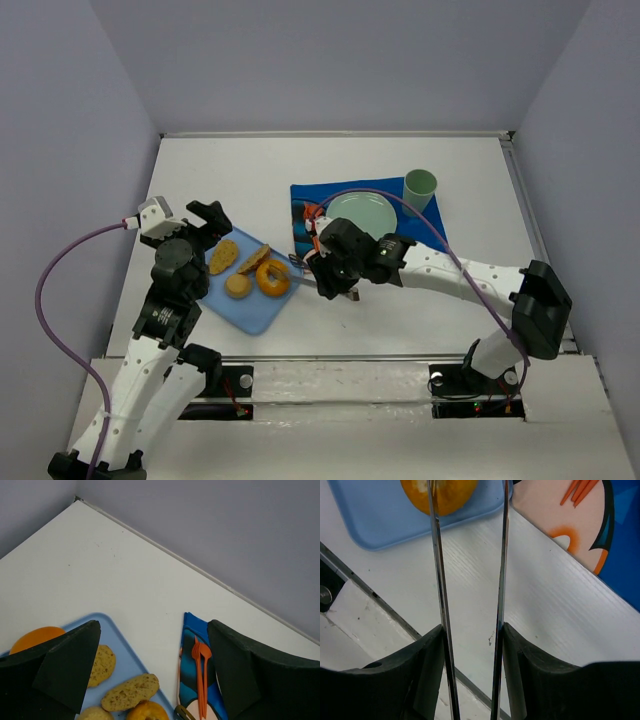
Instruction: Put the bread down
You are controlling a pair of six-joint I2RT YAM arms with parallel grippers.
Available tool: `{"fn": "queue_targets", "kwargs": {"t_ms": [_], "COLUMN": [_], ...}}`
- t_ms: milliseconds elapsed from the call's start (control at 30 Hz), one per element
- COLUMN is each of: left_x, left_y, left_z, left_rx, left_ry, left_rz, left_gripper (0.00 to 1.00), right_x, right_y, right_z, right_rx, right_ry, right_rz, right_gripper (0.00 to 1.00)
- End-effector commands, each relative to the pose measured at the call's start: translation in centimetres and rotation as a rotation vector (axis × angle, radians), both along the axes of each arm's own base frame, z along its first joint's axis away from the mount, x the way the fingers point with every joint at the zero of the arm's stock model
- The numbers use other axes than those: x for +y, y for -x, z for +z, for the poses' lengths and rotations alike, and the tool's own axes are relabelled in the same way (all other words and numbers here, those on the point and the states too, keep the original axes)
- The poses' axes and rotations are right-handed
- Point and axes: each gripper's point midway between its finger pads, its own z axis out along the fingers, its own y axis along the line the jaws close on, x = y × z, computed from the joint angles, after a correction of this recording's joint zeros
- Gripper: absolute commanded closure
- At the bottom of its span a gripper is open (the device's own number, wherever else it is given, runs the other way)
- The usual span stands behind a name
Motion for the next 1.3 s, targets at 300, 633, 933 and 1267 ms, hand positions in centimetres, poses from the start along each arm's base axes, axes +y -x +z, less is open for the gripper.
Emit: {"fn": "queue_targets", "kwargs": {"t_ms": [300, 633, 933, 1267], "left_x": [0.7, 0.7, 0.6, 0.5], "left_y": [0.2, 0.3, 0.2, -0.3], "left_z": [0.8, 0.9, 0.8, 0.5], "left_rx": [-0.048, -0.050, -0.043, -0.025], "left_ry": [0.027, 0.028, 0.026, 0.022], "left_rz": [0.036, 0.034, 0.034, 0.036], "left_gripper": [0.01, 0.01, 0.01, 0.01], "right_x": [2.5, 0.1, -9.7, -17.3], "right_y": [-0.6, -3.4, -8.5, -11.1], "right_z": [1.7, 5.4, 9.5, 4.0], "right_rx": [0.008, -0.182, -0.305, -0.188], "right_ry": [-0.076, -0.069, -0.124, -0.003], "right_rz": [0.018, -0.102, -0.477, -0.701], "right_gripper": [0.63, 0.84, 0.90, 0.89]}}
